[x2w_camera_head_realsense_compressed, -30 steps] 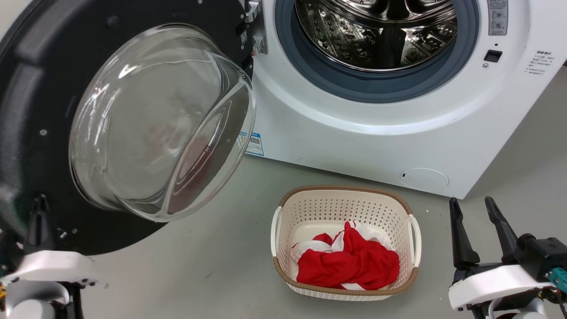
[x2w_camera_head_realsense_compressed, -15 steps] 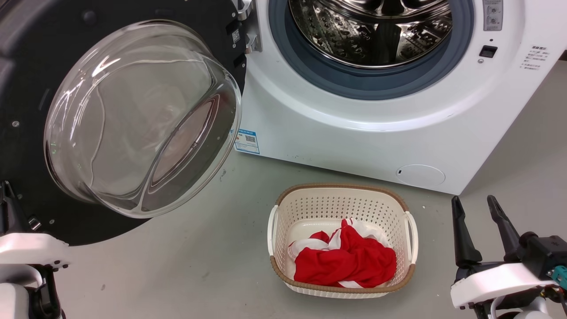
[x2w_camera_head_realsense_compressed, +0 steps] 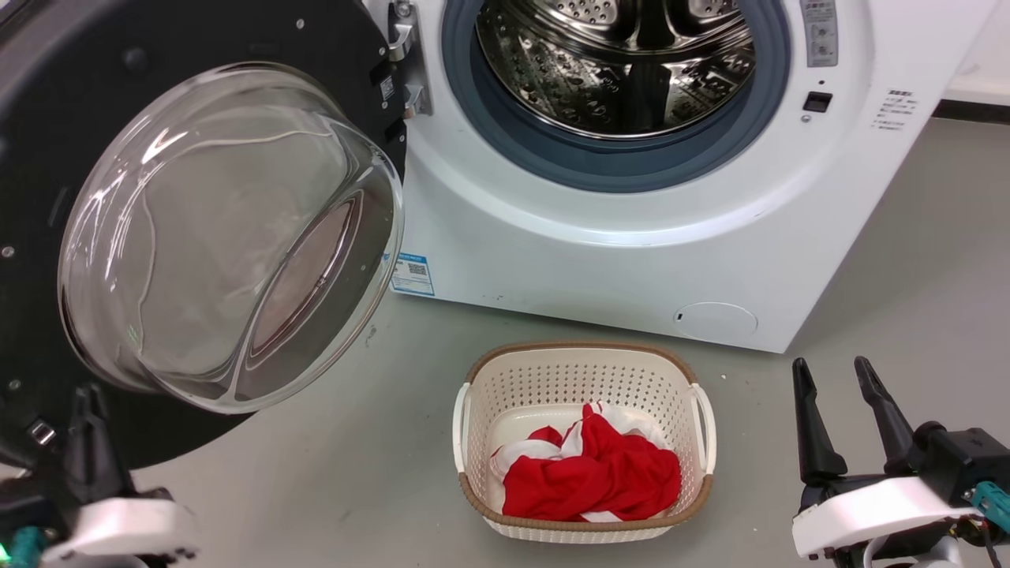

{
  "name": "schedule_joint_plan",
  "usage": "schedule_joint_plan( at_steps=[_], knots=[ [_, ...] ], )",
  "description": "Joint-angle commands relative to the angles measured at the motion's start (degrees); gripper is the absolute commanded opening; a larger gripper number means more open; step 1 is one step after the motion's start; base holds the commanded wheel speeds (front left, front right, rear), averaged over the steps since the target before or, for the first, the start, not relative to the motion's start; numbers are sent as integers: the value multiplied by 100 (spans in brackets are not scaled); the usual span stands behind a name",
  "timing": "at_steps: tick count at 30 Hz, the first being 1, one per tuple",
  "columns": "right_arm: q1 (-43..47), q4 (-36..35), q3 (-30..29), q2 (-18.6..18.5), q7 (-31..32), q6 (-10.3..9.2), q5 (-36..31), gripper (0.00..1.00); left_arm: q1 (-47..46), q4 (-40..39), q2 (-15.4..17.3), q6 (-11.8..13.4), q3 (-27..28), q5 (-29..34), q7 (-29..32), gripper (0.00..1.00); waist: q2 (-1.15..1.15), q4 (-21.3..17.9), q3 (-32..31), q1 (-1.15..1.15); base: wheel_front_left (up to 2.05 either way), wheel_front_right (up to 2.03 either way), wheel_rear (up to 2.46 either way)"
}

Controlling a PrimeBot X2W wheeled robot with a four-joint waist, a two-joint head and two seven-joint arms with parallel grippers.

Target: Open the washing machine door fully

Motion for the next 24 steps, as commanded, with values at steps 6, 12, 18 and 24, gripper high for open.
schedule_joint_plan(
  at_steps=[6,12,18,24],
  knots=[
    [87,3,11,9,-45,-4,-63,100,489,-565,-427,-207,-469,330,-14,0,0,-236,-174,0,0,0,0],
    [144,-35,69,8,-17,-3,-55,100,539,-589,-768,-482,-937,460,-14,100,0,-423,-289,0,0,0,0],
    [183,-152,65,8,8,-3,-149,100,272,-542,-964,-736,-1297,585,-14,100,0,-644,-335,0,0,0,0],
    [220,-264,63,8,8,-3,-322,100,-58,-371,-1071,-795,-1469,720,-14,100,0,-880,-347,0,0,0,0]
  ],
)
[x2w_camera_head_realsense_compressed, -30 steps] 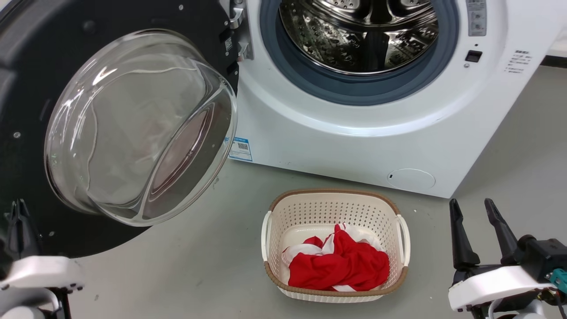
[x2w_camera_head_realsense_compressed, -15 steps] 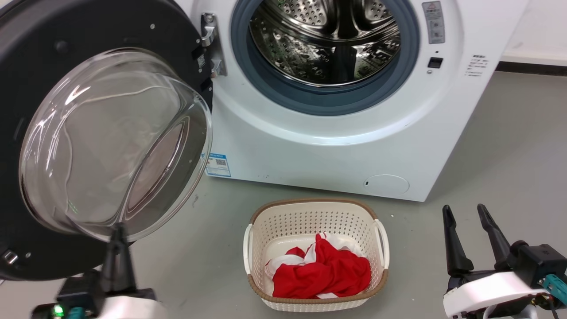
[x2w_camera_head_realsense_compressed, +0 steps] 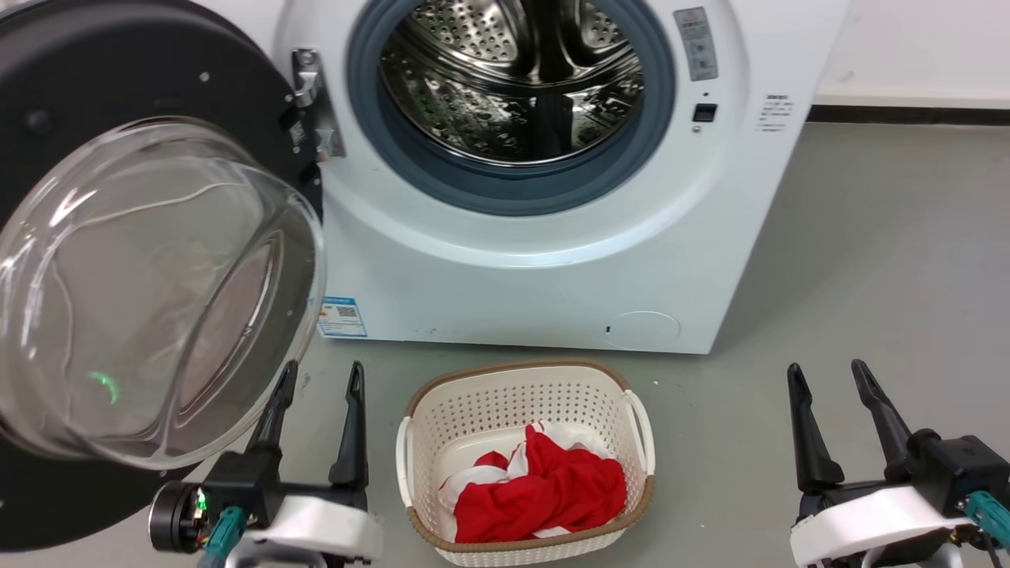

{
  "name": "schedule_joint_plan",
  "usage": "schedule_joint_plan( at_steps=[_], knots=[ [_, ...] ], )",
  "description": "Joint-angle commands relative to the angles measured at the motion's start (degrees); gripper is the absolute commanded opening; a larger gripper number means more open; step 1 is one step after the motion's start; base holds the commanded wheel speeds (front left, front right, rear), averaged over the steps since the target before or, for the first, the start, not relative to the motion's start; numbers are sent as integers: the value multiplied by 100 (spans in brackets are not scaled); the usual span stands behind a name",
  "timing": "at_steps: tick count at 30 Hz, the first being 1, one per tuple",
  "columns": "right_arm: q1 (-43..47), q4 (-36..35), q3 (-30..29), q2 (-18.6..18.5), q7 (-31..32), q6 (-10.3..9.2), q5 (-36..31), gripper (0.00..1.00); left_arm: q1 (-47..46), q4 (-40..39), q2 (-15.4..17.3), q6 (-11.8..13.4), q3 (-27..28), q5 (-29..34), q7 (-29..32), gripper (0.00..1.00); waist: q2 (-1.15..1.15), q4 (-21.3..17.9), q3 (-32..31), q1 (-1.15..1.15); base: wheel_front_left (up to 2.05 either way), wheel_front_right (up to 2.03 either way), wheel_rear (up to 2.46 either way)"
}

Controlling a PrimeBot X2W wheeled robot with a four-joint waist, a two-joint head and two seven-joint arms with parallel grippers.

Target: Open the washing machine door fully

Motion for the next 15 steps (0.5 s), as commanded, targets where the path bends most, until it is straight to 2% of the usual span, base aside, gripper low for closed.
schedule_joint_plan(
  at_steps=[1,15],
  knots=[
    [68,-55,-18,7,-18,-3,-81,100,-147,63,-12,-15,-25,64,-14,100,0,-112,-1,0,0,0,0],
    [155,-113,-30,7,40,-3,-243,100,-228,196,14,79,133,277,-14,100,0,-373,39,0,0,0,0]
  ],
)
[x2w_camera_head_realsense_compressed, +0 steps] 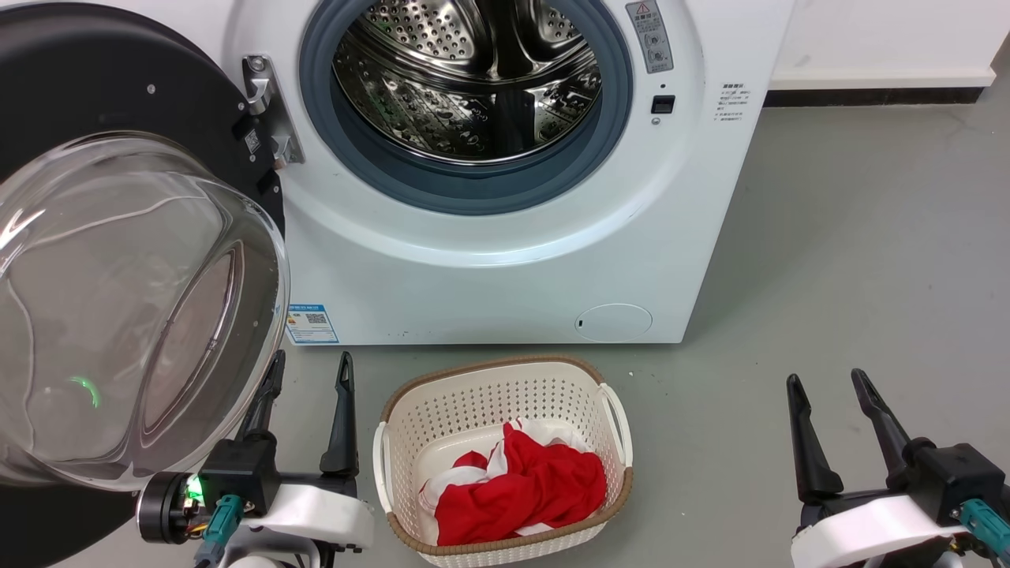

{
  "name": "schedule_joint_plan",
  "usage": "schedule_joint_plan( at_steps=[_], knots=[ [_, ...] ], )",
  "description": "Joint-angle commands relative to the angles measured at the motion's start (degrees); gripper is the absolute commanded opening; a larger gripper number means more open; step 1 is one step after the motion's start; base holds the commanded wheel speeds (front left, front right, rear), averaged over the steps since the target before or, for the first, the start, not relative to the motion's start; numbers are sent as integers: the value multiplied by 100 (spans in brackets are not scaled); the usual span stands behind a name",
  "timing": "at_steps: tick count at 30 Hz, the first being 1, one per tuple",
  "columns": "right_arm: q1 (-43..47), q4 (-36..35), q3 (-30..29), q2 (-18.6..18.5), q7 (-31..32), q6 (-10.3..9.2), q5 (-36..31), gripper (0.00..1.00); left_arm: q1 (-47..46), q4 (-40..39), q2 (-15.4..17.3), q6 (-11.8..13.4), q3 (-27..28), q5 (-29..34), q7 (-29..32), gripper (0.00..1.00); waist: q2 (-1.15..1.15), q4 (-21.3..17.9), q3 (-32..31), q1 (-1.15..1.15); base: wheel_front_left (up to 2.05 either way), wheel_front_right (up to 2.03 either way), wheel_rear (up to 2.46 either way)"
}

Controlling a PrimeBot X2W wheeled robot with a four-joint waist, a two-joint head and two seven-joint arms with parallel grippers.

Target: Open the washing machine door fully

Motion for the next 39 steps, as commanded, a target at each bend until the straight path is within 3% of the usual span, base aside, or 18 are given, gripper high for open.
schedule_joint_plan(
  at_steps=[1,22,23,25,26,39],
  knots=[
    [-1,-18,15,7,6,-2,12,100,33,7,11,12,26,18,-14,100,0,-1,12,0,0,0,0],
    [-99,71,86,7,-40,-3,125,100,30,84,-79,-53,89,85,-14,100,0,3,22,0,0,0,0],
    [-24,64,80,0,-13,0,82,0,0,76,-62,-56,93,53,0,0,0,4,22,0,0,0,0],
    [35,175,81,1,-4,1,74,0,46,199,-64,-53,86,51,4,0,0,4,22,0,0,0,0],
    [34,179,100,-5,14,1,440,0,-23,281,-71,-87,176,-291,131,0,0,6,20,0,0,0,0],
    [-176,418,87,-99,202,1,2006,0,-69,348,-99,-221,317,-1772,473,0,0,12,9,0,0,0,0]
  ],
)
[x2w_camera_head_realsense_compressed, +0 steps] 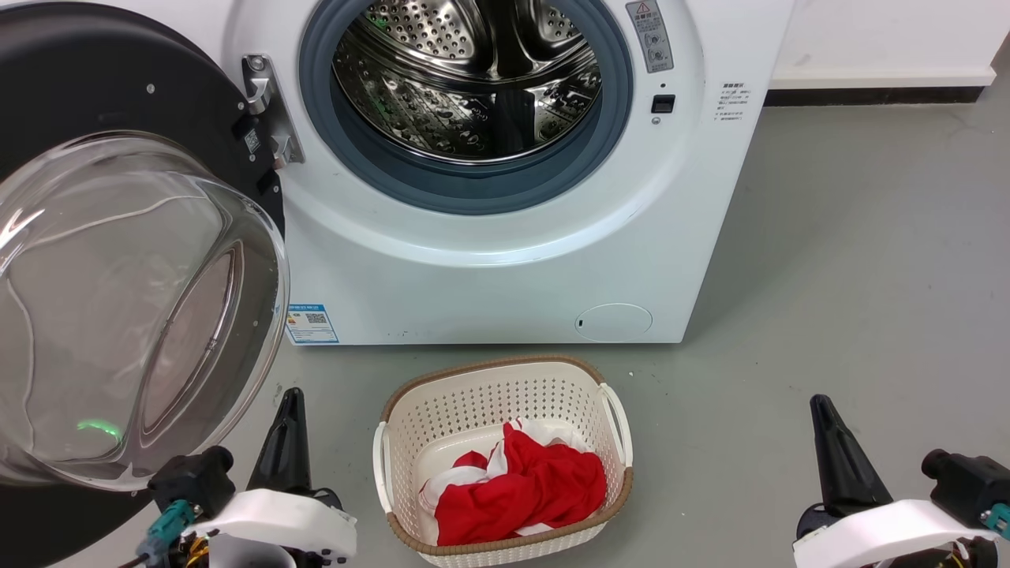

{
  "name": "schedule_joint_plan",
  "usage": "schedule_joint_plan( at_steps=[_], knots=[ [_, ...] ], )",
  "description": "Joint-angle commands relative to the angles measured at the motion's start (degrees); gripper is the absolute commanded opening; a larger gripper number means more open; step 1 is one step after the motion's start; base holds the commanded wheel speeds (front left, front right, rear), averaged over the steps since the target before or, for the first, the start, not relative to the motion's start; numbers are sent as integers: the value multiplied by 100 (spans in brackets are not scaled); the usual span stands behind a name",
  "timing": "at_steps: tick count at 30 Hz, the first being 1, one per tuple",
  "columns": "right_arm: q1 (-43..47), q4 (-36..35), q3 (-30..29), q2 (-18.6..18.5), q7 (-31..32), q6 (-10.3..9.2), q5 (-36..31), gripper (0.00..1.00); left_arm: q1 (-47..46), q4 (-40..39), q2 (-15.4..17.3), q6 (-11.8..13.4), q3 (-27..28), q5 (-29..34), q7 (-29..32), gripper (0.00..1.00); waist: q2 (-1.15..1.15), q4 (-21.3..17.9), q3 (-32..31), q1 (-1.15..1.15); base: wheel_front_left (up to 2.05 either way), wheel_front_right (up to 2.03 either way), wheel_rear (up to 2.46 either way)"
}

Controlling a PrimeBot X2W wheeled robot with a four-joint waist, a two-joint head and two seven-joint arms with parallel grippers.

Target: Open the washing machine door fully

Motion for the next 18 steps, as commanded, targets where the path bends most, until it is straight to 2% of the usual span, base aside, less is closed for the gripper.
schedule_joint_plan(
  at_steps=[1,18],
  knots=[
    [-183,-28,-3,-53,32,-1,312,0,-179,-56,-11,-33,45,-289,56,0,0,1,-2,0,0,0,0],
    [-374,199,-42,-110,247,-1,1950,0,-254,47,-39,-180,219,-1880,441,0,0,10,-16,0,0,0,0]
  ],
)
